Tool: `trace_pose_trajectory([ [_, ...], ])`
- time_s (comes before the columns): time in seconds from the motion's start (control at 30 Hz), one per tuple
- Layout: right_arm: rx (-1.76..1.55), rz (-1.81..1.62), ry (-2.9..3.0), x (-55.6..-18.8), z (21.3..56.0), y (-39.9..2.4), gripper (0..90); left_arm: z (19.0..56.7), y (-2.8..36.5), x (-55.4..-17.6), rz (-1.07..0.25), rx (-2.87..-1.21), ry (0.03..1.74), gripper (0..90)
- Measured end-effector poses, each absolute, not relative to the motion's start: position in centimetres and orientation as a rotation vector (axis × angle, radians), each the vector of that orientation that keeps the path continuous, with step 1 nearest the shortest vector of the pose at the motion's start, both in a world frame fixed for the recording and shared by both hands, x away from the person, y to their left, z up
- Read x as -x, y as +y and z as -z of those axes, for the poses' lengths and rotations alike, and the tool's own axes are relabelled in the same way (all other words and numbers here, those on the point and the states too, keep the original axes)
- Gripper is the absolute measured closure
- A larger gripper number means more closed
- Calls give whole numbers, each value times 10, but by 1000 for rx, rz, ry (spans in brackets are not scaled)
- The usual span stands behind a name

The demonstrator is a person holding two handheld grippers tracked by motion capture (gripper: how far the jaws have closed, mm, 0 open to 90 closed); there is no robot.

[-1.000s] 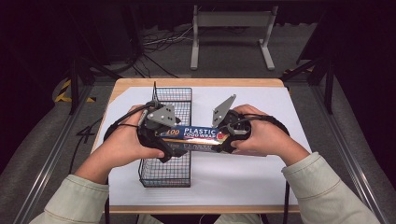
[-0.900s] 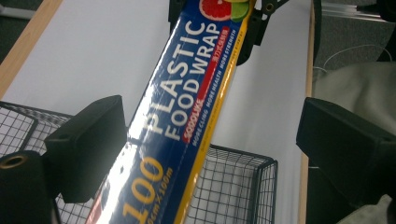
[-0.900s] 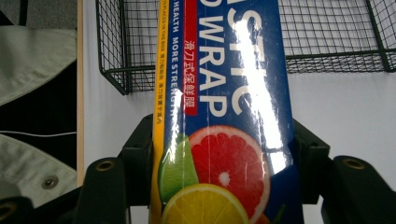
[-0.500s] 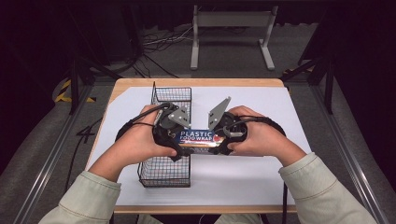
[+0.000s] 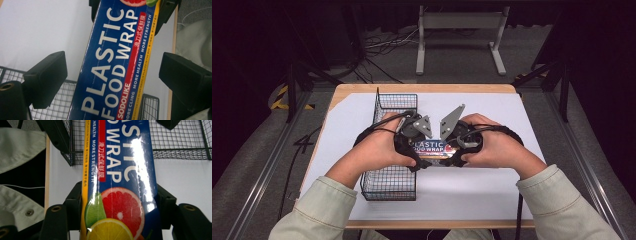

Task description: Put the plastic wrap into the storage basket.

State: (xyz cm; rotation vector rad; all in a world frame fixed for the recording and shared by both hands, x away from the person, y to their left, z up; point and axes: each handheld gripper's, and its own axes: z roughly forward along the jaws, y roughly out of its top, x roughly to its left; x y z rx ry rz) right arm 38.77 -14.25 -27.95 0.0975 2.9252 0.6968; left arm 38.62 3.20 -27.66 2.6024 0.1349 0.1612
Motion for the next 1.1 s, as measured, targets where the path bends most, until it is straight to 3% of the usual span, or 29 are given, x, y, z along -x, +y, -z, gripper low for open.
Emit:
trace_pose_trajectory([
  [0.2,-75,-718,2922,-386,277,-152,405,281,14,-385,-152,-2586,148,102],
  [0.37,-113,-740,2940,-381,274,-156,404,280,8,-392,-145,-2640,54,163],
  [0.4,-106,-744,2935,-381,273,-157,405,282,6,-390,-131,-2625,98,176],
  [0.63,-62,-712,2942,-382,273,-161,405,286,2,-391,-51,-2658,49,374],
  [1.1,-58,-747,2923,-378,277,-174,398,282,-11,-389,-50,-2699,17,410],
])
